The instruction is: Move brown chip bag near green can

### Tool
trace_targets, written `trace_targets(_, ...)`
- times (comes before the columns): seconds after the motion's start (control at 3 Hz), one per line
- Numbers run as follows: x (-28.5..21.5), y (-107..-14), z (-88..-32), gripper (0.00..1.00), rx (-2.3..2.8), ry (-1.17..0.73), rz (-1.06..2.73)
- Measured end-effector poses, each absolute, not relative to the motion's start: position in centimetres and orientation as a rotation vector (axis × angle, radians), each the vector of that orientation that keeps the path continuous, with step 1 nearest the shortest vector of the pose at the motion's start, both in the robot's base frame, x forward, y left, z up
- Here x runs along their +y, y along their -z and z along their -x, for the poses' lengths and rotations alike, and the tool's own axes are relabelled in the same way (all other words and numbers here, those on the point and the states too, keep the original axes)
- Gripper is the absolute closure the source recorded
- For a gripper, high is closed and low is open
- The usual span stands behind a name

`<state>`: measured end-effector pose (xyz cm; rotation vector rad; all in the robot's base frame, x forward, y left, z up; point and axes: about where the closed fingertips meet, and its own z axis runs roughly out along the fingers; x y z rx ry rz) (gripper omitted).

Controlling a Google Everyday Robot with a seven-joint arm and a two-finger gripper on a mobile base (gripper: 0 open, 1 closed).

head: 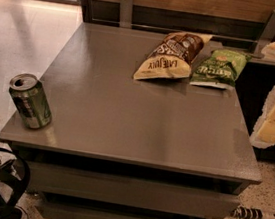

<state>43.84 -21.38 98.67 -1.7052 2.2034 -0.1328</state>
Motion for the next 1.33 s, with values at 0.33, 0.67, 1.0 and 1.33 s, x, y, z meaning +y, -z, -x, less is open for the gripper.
trace_targets(0.33,-21.4,-98.7,-43.8,0.00,2.203,0.133,1.705)
trace_targets(0.67,-20.4,-99.3,-45.8,0.00,2.174,0.182,1.700)
trace_targets(1.0,-17.6,-99.4,-48.9,0.00,2.156,0.299,1.711)
trace_targets(1.33,-16.0,-99.2,-53.1,0.00,2.130,0.401,1.717)
